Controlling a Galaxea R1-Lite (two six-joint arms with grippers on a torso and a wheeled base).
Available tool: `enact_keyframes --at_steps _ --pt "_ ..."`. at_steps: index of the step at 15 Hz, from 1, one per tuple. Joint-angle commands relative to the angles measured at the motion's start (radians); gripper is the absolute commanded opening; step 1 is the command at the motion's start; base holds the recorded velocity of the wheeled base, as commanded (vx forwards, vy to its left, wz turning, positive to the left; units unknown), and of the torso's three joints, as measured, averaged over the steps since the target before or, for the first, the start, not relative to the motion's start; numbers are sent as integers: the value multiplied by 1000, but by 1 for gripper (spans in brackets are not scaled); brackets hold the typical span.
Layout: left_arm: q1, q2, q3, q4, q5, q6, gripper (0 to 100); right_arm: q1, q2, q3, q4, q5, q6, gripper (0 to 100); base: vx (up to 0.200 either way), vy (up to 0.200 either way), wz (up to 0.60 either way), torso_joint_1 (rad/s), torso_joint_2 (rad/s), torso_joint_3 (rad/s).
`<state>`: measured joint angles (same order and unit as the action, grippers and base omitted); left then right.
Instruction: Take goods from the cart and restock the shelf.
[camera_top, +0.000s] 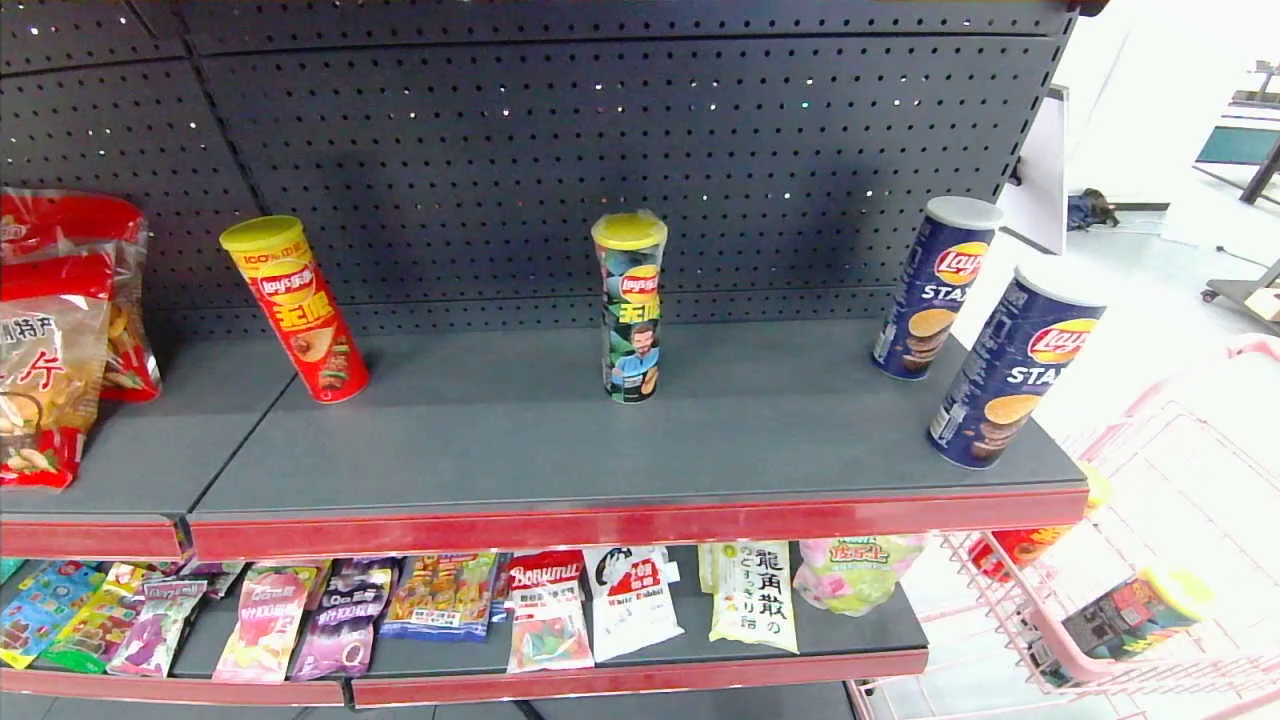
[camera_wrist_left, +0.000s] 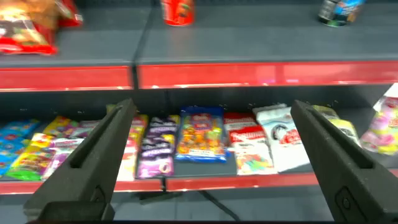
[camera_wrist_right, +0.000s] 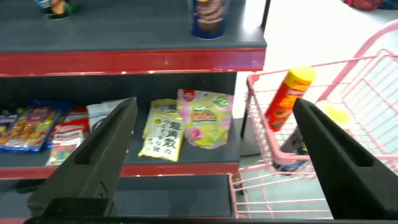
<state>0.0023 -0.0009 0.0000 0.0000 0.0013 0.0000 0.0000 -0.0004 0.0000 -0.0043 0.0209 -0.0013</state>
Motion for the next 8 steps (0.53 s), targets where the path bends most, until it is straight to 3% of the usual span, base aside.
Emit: enact_keyframes --at_steps 1,8 --pt "1 1 0 0 0 0 100 0 0 0 0 1 0 100 0 -200 0 7 -2 2" --pt "1 1 0 0 0 0 100 2 0 0 0 1 1 100 0 -200 0 3 3 4"
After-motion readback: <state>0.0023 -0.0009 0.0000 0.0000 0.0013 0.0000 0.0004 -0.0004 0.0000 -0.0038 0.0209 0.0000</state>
